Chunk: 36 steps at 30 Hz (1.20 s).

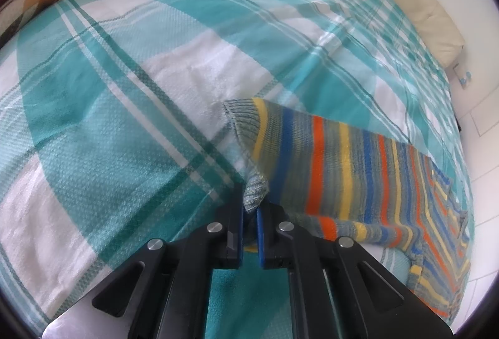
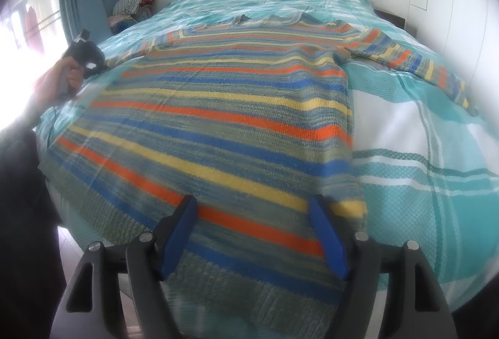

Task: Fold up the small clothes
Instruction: 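Grasp the other sleeve cuff with the left gripper and pull it outward, then open the left gripper to release the sleeve cuff and move back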

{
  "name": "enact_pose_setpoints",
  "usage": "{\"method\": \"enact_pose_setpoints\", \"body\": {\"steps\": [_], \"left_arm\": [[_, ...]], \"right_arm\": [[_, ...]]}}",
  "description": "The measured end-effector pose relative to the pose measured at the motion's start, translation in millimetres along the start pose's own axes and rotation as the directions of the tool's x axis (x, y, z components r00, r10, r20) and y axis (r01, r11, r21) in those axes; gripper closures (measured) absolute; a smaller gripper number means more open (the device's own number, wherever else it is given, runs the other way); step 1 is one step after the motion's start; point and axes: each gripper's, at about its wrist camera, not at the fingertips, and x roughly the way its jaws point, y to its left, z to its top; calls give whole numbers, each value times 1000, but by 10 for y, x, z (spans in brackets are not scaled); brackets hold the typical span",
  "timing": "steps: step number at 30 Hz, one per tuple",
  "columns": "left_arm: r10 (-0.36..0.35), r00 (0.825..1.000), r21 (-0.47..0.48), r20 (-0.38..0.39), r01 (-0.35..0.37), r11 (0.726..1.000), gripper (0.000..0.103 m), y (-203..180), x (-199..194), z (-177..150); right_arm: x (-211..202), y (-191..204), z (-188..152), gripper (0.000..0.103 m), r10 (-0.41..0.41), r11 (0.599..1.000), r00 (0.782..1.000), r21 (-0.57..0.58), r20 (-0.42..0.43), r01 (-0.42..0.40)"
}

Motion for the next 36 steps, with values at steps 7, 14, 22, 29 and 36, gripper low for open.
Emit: {"method": "enact_pose_setpoints", "body": {"steps": [7,14,22,29,36], "left_arm": [[0,1000,-1,1,0,1000,98,4,-3,-5],[4,1000,8,2,-4,1000,98,-2,-11,-17],[12,1000,19,5,-12,1000,98,-13,-20,-26],[16,1000,22,8,-16,1000,98,-17,-23,-29],[19,1000,25,10,-19,999,98,-25,-27,-37]], "right_arm": [[0,2,-1,29,-1,1000,1000,-1,0,1],[-1,3,-5,27,-1,1000,1000,-5,0,1],[4,10,-12,26,-2,1000,1000,-11,-1,2],[2,10,-12,25,-3,1000,1000,-12,-1,3],[2,12,-12,25,-3,1000,1000,-12,0,3]]}}
